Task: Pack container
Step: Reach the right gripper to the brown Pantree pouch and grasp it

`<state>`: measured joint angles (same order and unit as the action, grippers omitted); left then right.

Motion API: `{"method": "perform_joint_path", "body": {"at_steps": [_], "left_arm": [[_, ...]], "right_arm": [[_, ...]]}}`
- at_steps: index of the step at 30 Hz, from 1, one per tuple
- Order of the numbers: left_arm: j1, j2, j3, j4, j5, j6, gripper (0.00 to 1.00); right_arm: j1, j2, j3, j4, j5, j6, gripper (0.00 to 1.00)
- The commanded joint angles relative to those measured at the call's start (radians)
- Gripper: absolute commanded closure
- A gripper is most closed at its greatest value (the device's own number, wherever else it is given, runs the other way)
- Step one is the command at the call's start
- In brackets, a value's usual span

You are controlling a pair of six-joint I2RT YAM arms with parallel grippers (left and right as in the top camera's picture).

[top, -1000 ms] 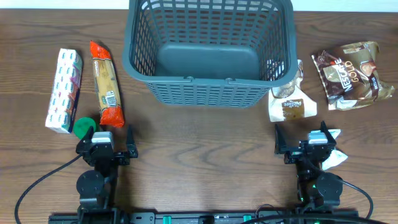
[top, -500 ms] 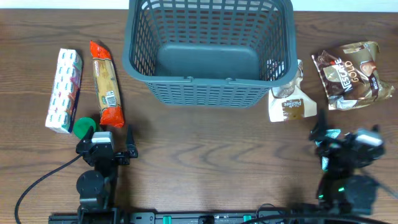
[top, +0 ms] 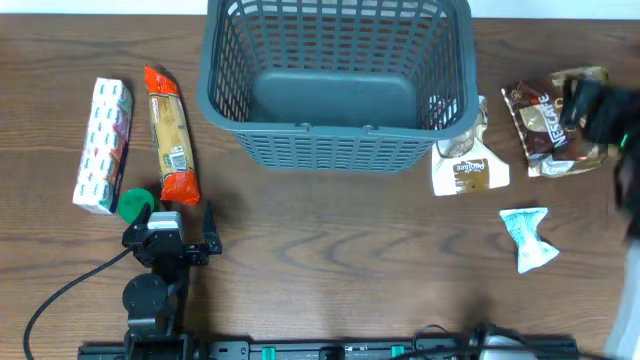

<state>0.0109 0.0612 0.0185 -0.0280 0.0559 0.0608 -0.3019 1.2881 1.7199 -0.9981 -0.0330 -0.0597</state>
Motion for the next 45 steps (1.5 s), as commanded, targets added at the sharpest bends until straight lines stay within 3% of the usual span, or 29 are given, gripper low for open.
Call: {"method": "perform_joint_path", "body": {"at_steps": [1,9,22,45], "left_arm": [[-0.002,-0.002,-0.014,-0.038,0.007,0.014,0.01],[-0.002,-0.002,-0.014,-0.038,0.007,0.014,0.01],[-0.002,-0.002,-0.014,-0.038,0.007,0.014,0.01],[-0.002,-0.002,-0.014,-0.038,0.007,0.014,0.01]], "right_arm": [[-0.015,0.156,0.203,-0.083,-0.121,-0.009,0.01],[-0.015,0.308,0.274,-0.170,-0.200,-0.005,0.01],[-0.011,0.552,0.274,-0.337,-0.128,-0.185,0.01],[0.154,0.936,0.273,-0.262,-0.097,-0.173,0.01]]}}
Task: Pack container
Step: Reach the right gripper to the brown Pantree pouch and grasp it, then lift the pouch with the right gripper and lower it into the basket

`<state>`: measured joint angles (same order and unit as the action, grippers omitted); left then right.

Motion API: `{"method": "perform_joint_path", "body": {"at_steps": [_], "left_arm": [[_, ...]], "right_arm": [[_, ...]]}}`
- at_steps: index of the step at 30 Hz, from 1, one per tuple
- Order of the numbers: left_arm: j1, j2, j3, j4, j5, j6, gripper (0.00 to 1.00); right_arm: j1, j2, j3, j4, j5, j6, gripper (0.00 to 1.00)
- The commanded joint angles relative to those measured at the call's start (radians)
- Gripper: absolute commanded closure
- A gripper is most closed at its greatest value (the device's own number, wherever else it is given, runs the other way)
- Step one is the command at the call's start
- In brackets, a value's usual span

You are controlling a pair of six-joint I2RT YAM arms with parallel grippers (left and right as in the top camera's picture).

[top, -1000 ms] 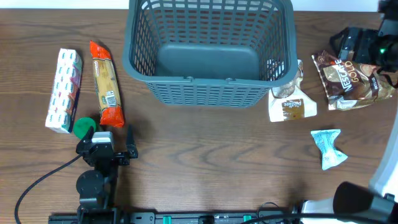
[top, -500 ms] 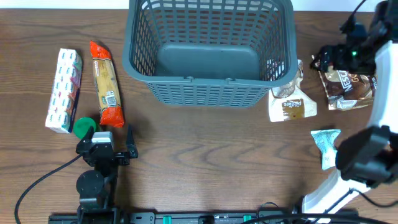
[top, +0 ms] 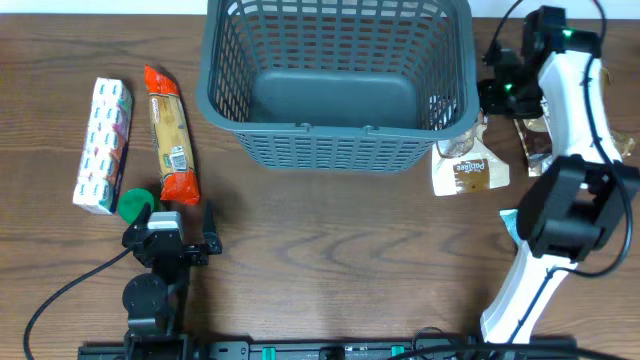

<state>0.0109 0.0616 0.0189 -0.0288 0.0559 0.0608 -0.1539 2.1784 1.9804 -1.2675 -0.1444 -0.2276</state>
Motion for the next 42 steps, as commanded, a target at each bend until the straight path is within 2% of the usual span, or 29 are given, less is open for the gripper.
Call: {"method": "perform_joint_path", "body": {"at_steps": [1,19,32,39,42], "left_arm": [[-0.002,-0.003,-0.015,-0.037,0.007,0.014,0.01],[-0.002,-0.003,-0.015,-0.037,0.007,0.014,0.02],[-0.002,-0.003,-0.015,-0.037,0.007,0.014,0.01],[-0.002,-0.003,-0.015,-0.037,0.007,0.014,0.01],[-0.002,-0.003,-0.015,-0.037,0.007,0.014,0.01]], "right_arm": [[0.005,0.055,0.013,0.008,0.014,-0.005,0.01],[0.011,0.202,-0.006,0.042,0.005,-0.006,0.01],[0.011,0.203,-0.194,0.154,-0.008,-0.005,0.01],[0.011,0.203,-0.222,0.180,-0.047,-0.005,0.38],[0.011,0.203,-0.222,0.184,-0.047,-0.005,0.63]]}}
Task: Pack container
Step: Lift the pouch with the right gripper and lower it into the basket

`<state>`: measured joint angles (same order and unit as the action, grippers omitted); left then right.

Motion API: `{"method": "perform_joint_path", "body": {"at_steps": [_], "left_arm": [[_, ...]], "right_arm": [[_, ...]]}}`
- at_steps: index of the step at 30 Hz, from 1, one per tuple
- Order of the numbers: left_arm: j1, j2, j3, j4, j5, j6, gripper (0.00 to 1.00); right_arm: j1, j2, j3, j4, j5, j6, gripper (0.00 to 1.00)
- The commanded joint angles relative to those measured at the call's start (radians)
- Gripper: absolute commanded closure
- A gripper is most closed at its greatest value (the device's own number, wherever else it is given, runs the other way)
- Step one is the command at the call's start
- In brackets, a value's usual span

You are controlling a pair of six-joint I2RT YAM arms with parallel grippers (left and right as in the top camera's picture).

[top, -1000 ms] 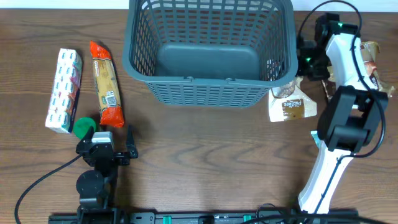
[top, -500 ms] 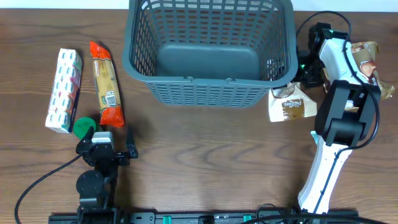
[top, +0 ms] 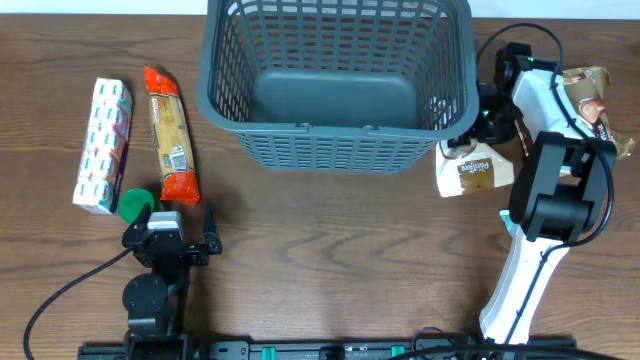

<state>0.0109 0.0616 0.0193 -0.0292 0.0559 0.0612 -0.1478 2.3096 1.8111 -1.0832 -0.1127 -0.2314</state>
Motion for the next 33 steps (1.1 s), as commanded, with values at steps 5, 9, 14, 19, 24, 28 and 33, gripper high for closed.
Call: {"method": "perform_joint_path", "body": {"at_steps": [5,9,14,19,24,28,33], "left_arm": [[-0.002,-0.003,-0.015,-0.037,0.007,0.013,0.01],[-0.002,-0.003,-0.015,-0.037,0.007,0.013,0.01],[-0.002,-0.003,-0.015,-0.037,0.007,0.013,0.01],[-0.002,-0.003,-0.015,-0.037,0.007,0.014,0.02],[-0.002,-0.003,-0.015,-0.037,0.007,0.014,0.02],[-0.002,-0.003,-0.015,-0.037,0.007,0.013,0.01],[-0.002,-0.003,-0.015,-0.037,0.007,0.013,0.01]], "right_arm": [[0.005,0.072,-0.053,0.000,-0.079,0.005,0.99],[0.005,0.071,-0.051,-0.001,-0.079,0.022,0.99],[0.004,0.040,-0.028,-0.011,-0.077,0.059,0.99],[-0.002,-0.072,0.002,-0.005,-0.051,0.113,0.99],[-0.014,-0.221,0.060,-0.031,0.056,0.176,0.99],[-0.031,-0.351,0.109,-0.075,0.091,0.207,0.99],[-0.062,-0.498,0.177,-0.143,0.092,0.269,0.99]]}}
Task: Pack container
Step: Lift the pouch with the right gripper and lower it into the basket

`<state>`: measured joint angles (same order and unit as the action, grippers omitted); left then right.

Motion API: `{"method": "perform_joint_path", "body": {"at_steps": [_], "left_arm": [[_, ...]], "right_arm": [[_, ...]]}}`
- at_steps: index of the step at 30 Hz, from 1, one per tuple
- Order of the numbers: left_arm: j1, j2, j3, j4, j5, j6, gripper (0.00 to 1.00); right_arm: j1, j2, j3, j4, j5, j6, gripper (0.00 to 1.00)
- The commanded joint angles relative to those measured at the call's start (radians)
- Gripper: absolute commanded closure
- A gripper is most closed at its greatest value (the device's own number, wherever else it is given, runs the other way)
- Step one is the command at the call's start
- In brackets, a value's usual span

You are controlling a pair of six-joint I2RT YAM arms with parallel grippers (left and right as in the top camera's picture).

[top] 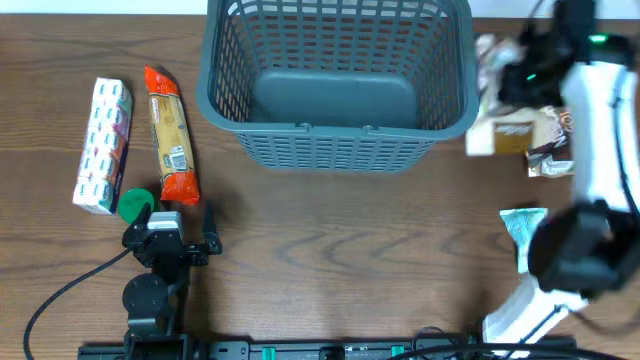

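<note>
The grey plastic basket [340, 145] stands at the back middle of the table with nothing in it. My right gripper [508, 72] hangs just outside the basket's right rim, shut on the top of a white and brown snack pouch [510, 135]. The pouch hangs lifted off the table. My left gripper [208, 232] rests open at the front left, holding nothing.
At the left lie a white tissue pack [103, 145], an orange-red biscuit pack [170, 135] and a green disc [135, 205]. A brown coffee bag [552, 160] and a pale blue packet [520, 225] lie at the right, partly hidden by my right arm.
My right gripper was low at the pouch's top while it lay beside the basket's right corner. Now the pouch hangs from the gripper, raised off the table and a little further right.
My right arm was first a blur at the right edge, over the coffee bag. Then its gripper stood above the pouch beside the basket, then down at the pouch's top. Now it holds the pouch raised. The left arm has stayed still throughout.
</note>
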<state>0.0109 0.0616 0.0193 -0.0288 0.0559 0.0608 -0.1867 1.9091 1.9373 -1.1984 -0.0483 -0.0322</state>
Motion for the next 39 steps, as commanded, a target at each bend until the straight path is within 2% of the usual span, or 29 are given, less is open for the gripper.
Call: {"method": "perform_joint_path", "body": {"at_steps": [1,9,14,18,27,34,39], "left_arm": [[-0.002,-0.003,-0.015,-0.037,0.007,0.014,0.01],[-0.002,-0.003,-0.015,-0.037,0.007,0.014,0.01],[-0.002,-0.003,-0.015,-0.037,0.007,0.014,0.01],[-0.002,-0.003,-0.015,-0.037,0.007,0.014,0.02],[-0.002,-0.003,-0.015,-0.037,0.007,0.014,0.01],[-0.002,-0.003,-0.015,-0.037,0.007,0.014,0.01],[-0.002,-0.003,-0.015,-0.037,0.007,0.014,0.02]], "right_arm": [[-0.026,-0.126,0.060,-0.032,0.028,0.073,0.99],[0.031,-0.361,0.112,0.050,0.032,0.010,0.99],[0.168,-0.459,0.116,0.159,0.023,-0.085,0.99],[0.307,-0.470,0.116,0.262,0.021,-0.155,0.99],[0.500,-0.343,0.116,0.390,0.021,-0.330,0.99],[0.578,-0.158,0.116,0.352,0.014,-0.483,0.99],[0.618,-0.029,0.116,0.293,0.013,-0.508,0.99]]}}
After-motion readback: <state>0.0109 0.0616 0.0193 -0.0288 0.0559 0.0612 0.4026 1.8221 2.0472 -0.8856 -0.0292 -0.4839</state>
